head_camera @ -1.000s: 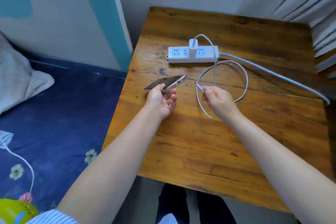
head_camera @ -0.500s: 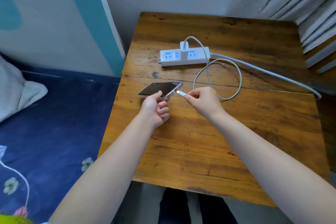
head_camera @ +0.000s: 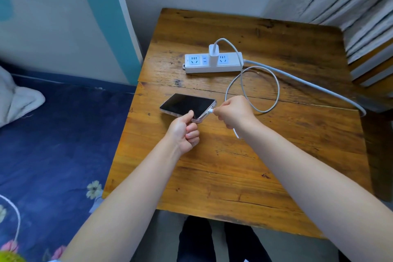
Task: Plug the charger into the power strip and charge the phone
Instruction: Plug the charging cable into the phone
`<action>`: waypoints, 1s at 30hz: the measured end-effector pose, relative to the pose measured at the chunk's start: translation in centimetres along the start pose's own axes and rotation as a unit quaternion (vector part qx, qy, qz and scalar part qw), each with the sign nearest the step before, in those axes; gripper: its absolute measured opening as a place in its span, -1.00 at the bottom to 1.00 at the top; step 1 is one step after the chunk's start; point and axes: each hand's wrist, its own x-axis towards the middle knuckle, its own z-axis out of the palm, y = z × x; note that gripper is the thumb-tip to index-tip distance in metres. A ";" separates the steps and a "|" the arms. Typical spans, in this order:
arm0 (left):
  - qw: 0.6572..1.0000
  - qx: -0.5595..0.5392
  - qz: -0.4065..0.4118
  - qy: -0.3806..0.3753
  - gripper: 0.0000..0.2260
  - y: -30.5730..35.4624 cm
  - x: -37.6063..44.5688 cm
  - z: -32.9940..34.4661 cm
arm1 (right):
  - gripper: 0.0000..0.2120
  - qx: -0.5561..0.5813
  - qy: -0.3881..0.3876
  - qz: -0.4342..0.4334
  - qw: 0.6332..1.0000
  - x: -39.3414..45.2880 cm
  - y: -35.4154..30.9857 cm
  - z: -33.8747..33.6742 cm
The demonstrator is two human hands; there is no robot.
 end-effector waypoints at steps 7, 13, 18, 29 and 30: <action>0.998 -0.047 -0.009 -0.032 -0.65 -0.6 0.4 -0.8 | -0.68 0.035 -0.011 0.034 0.999 0.2 0.1 0.9; 0.999 -0.019 -0.008 -0.032 -0.65 -0.3 0.5 -1.2 | -0.69 0.087 -0.049 0.050 0.994 0.4 0.4 0.7; 0.996 0.068 -0.030 -0.046 -0.66 0.5 0.1 -2.0 | -0.75 0.078 -0.144 0.024 0.986 -0.3 1.9 -0.2; 0.965 0.244 -0.059 -0.080 -0.67 1.1 1.8 -0.1 | -0.83 0.227 -0.045 0.176 0.957 2.8 3.5 0.1; 0.967 0.240 -0.056 -0.061 -0.67 1.1 2.0 0.4 | -0.83 0.252 -0.039 0.176 0.951 3.1 3.7 0.2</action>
